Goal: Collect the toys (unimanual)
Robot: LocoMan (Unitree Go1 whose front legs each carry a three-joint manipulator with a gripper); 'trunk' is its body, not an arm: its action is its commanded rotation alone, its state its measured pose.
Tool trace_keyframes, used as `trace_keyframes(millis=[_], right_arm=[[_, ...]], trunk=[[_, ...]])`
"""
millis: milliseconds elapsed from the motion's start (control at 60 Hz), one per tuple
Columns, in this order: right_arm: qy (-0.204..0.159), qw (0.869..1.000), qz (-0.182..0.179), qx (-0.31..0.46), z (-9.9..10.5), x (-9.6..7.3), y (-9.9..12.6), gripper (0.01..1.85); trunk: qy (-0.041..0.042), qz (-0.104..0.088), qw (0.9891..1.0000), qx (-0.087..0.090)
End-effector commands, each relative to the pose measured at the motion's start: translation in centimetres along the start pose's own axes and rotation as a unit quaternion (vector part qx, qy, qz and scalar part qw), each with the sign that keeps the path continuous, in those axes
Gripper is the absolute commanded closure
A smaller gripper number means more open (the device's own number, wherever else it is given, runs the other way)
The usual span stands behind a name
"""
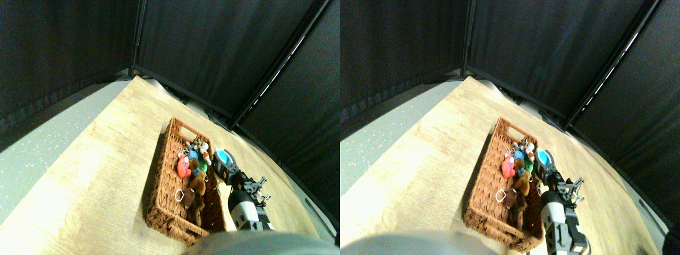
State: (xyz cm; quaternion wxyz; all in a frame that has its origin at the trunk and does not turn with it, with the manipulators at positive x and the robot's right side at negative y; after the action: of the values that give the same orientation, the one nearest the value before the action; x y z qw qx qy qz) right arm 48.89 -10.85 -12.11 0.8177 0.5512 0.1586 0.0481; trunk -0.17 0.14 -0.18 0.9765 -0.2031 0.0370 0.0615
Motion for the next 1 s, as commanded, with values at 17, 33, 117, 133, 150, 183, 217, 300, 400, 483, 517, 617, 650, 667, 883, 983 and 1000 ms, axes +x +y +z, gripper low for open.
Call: trace_keyframes(millis=[17, 33, 117, 133, 150, 183, 217, 300, 400, 483, 517, 617, 650, 667, 883, 983, 1000], right_arm=[[0.002, 1.0, 0.01, -0.006, 0.0, 0.3, -0.3, 1.79], [0.005, 1.0, 0.009, -0.006, -0.1, 0.4, -0.4, 1.78], [0.004, 1.0, -0.001, 0.008, -0.3, 0.4, -0.8, 1.79], [0.002, 1.0, -0.006, 0.015, -0.3, 0.4, -0.9, 1.8], [0.002, 1.0, -0.008, 0.02, -0.4, 0.4, -1.0, 1.8], [0.002, 1.0, -0.007, 0.021, -0.4, 0.4, -1.0, 1.8], [0.007, 0.999, 0.003, 0.031, -0.5, 0.5, -1.2, 1.8], [0.007, 0.999, -0.011, 0.03, 0.0, 0.6, -1.7, 1.36], [0.01, 1.0, -0.015, -0.003, 0.3, 0.6, -2.0, 0.81], [0.003, 1.0, -0.015, -0.004, 0.5, 0.4, -2.0, 0.7], [0.0, 1.0, -0.017, -0.003, 0.6, 0.4, -2.0, 0.68], [-0.009, 1.0, -0.01, -0.008, 1.1, 0.4, -2.0, 0.66], [-0.013, 1.0, -0.007, -0.011, 1.6, 0.4, -2.0, 0.73], [-0.019, 1.0, -0.006, -0.01, 1.8, 0.3, -2.0, 0.77], [-0.121, 0.992, -0.008, -0.047, 5.4, -2.0, -2.1, 1.08], [-0.154, 0.986, -0.007, -0.065, 6.7, -3.0, -2.1, 1.13], [-0.17, 0.983, -0.011, -0.068, 7.5, -3.6, -2.2, 1.14]], trunk=[[0.0011, 0.013, 0.9987, -0.049], [0.0014, 0.014, 0.9987, -0.049], [0.0017, 0.014, 0.9986, -0.05], [0.0026, 0.014, 0.9986, -0.05], [0.0026, 0.014, 0.9986, -0.05], [0.0026, 0.014, 0.9986, -0.05], [0.0036, 0.013, 0.9987, -0.049], [0.0044, 0.012, 0.9988, -0.048], [0.0056, 0.009, 0.9989, -0.045], [0.0073, 0.008, 0.999, -0.043], [0.0076, 0.008, 0.999, -0.043], [0.0097, 0.003, 0.9992, -0.038], [0.0099, 0.001, 0.9993, -0.035], [0.0104, -0.001, 0.9994, -0.033], [0.0143, -0.021, 0.9996, -0.012], [0.0191, -0.031, 0.9993, -0.002], [0.0207, -0.034, 0.9992, 0.002]])
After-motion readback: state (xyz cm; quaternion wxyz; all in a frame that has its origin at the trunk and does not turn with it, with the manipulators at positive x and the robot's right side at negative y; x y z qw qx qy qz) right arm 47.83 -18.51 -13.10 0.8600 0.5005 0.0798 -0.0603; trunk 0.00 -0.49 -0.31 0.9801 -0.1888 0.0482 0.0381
